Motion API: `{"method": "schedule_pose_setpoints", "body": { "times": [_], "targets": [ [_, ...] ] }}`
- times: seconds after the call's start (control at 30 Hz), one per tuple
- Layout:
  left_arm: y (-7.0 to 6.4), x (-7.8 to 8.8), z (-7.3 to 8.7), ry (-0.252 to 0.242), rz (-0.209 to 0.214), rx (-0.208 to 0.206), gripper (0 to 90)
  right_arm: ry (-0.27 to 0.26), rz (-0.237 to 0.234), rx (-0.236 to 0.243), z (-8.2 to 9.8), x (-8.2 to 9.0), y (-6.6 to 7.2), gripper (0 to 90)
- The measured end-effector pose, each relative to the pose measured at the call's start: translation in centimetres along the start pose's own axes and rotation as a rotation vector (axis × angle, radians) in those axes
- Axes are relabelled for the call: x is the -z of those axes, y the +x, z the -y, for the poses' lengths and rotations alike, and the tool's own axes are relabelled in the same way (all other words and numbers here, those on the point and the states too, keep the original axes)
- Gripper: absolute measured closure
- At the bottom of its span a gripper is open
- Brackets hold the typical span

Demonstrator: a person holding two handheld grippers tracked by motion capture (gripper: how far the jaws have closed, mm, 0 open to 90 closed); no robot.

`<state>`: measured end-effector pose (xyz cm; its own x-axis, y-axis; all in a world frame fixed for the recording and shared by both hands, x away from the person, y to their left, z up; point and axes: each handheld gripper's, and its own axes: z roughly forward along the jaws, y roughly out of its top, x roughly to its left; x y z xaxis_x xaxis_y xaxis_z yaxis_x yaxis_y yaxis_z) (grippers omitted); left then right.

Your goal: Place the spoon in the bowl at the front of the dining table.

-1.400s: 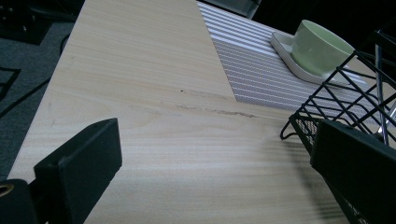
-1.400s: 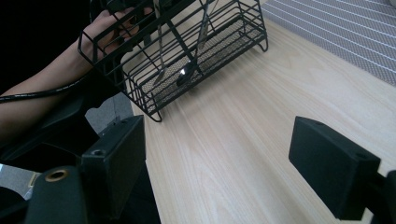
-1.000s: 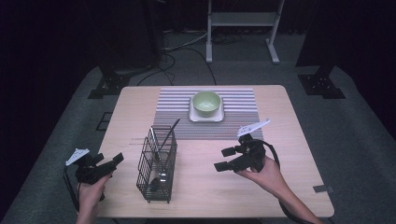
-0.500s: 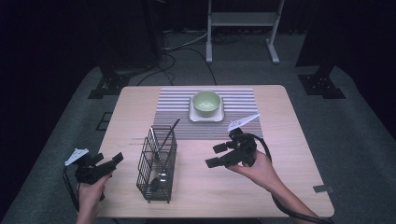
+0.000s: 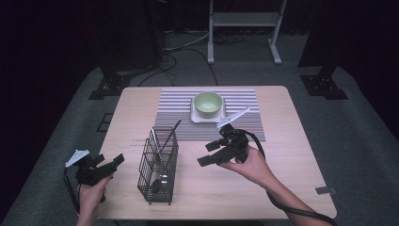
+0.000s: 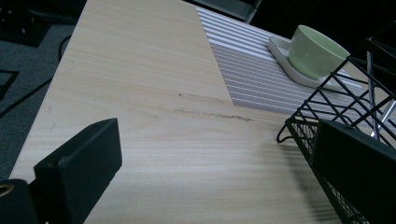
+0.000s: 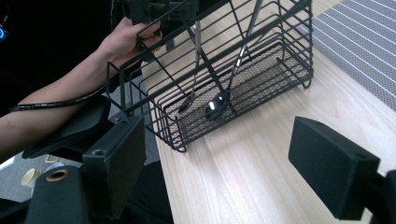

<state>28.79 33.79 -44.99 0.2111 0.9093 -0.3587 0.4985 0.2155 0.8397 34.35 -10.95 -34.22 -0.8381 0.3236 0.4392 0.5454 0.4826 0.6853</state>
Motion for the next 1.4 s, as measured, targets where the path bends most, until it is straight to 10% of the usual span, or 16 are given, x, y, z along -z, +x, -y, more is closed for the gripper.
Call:
{"method": "schedule_pose_setpoints", "body": {
  "times": [1.4],
  "targets": [
    [0.0,0.0,0.0,-0.002,0.004,0.003,1.0,0.071,-0.083,0.003,-5.0,-4.9,0.9,21.8]
  ]
}}
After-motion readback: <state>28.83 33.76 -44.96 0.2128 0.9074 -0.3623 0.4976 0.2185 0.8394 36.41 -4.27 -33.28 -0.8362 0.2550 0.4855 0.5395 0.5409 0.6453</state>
